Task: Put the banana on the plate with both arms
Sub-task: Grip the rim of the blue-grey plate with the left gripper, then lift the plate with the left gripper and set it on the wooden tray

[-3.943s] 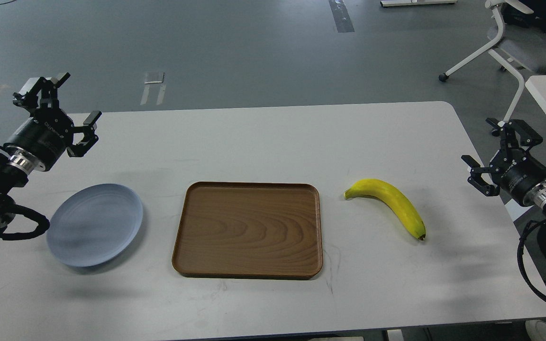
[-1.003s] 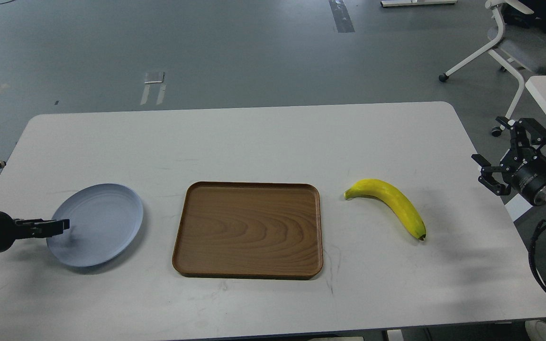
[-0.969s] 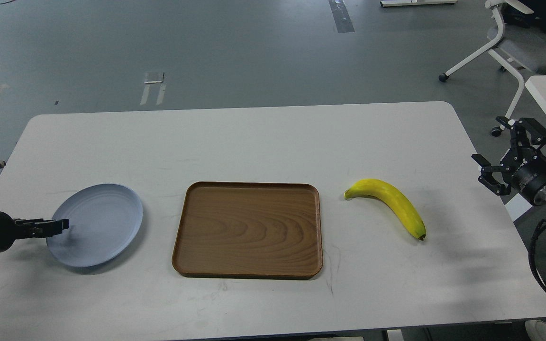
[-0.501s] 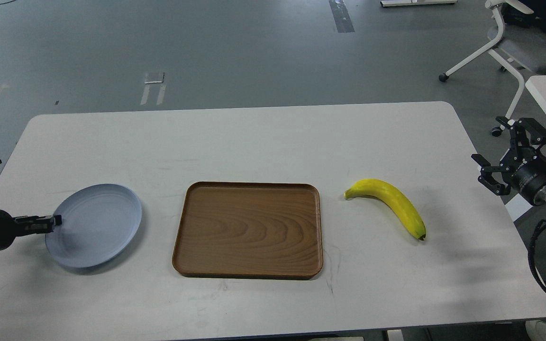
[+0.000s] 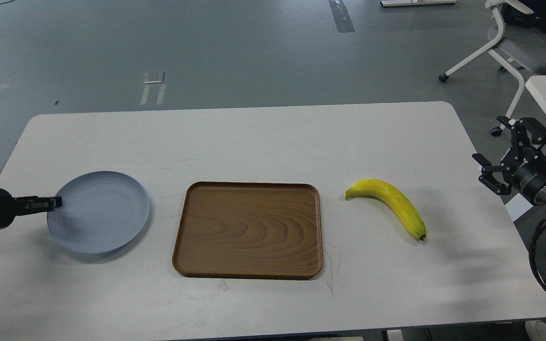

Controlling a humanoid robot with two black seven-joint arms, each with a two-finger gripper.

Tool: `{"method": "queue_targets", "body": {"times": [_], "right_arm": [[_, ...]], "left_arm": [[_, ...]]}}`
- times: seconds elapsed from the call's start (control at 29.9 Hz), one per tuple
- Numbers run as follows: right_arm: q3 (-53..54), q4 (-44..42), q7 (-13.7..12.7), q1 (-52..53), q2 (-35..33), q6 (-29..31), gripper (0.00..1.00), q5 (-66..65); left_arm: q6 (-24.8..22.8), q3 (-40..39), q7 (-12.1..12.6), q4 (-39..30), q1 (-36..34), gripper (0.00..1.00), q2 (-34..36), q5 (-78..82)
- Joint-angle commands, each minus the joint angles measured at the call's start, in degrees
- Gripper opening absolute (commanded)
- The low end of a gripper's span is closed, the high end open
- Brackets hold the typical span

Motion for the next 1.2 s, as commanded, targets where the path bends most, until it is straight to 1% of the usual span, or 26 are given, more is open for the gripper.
{"method": "queue_targets", "body": {"times": [0.0, 0.03, 0.17, 0.2, 0.23, 0.27, 0.37, 0.5, 0.7, 0.84, 0.87, 1.04, 1.17], "right_arm": [[-0.01, -0.17, 0.00, 0.09, 0.01, 0.00, 1.00, 0.00], [-0.01, -0.17, 0.00, 0.09, 0.09, 0.00, 1.00, 0.00], [-0.01, -0.25, 0.00, 0.18, 0.09, 0.00, 1.00, 0.00], [-0.01, -0.25, 0.00, 0.18, 0.09, 0.00, 1.00, 0.00], [-0.01, -0.25, 0.00, 0.18, 0.09, 0.00, 1.00, 0.00], [-0.01, -0.25, 0.00, 0.18, 0.09, 0.00, 1.00, 0.00], [-0.01, -0.25, 0.00, 0.18, 0.01, 0.00, 1.00, 0.00], [-0.01, -0.25, 0.00, 0.18, -0.35, 0.00, 1.00, 0.00], [-0.01, -0.43, 0.00, -0.08, -0.61, 0.00, 1.00, 0.00], [-0.01, -0.43, 0.00, -0.17, -0.61, 0.00, 1.00, 0.00], [-0.01, -0.43, 0.00, -0.17, -0.61, 0.00, 1.00, 0.00], [0.08, -0.43, 0.00, -0.17, -0.61, 0.00, 1.00, 0.00], [-0.01, -0.52, 0.00, -0.26, -0.70, 0.00, 1.00, 0.00]], "left_arm": [[-2.93, -0.04, -0.02, -1.55, -5.39, 0.00, -0.20, -1.79], [-2.93, -0.04, -0.02, -2.34, -6.11, 0.00, -0.20, -1.79], [-2.93, 0.05, -0.02, -11.02, -10.23, 0.00, -0.37, -1.53], [-2.93, 0.05, -0.02, -11.05, -10.24, 0.00, -0.37, -1.53], [-2.93, 0.05, -0.02, -13.31, -11.11, 0.00, -0.89, -1.10], [-2.93, 0.05, -0.02, -15.16, -11.91, 0.00, -2.03, -0.92], [-2.93, 0.14, -0.02, -17.02, -12.79, 0.00, -5.98, -0.83], [-2.93, 0.57, -0.02, -17.03, -13.05, 0.00, -10.56, -0.83], [-2.93, 5.32, -0.02, -15.71, -15.43, 0.00, -17.59, 1.37], [-2.93, 7.87, -0.02, -11.68, -16.04, 0.00, -22.51, 2.60], [-2.93, 7.87, -0.02, -11.66, -16.04, 0.00, -22.52, 2.60], [-2.93, 10.41, -0.02, -6.14, -15.96, 0.00, -27.52, 2.69], [-2.93, 11.65, -0.02, -4.29, -15.69, 0.00, -28.32, 2.60]]}}
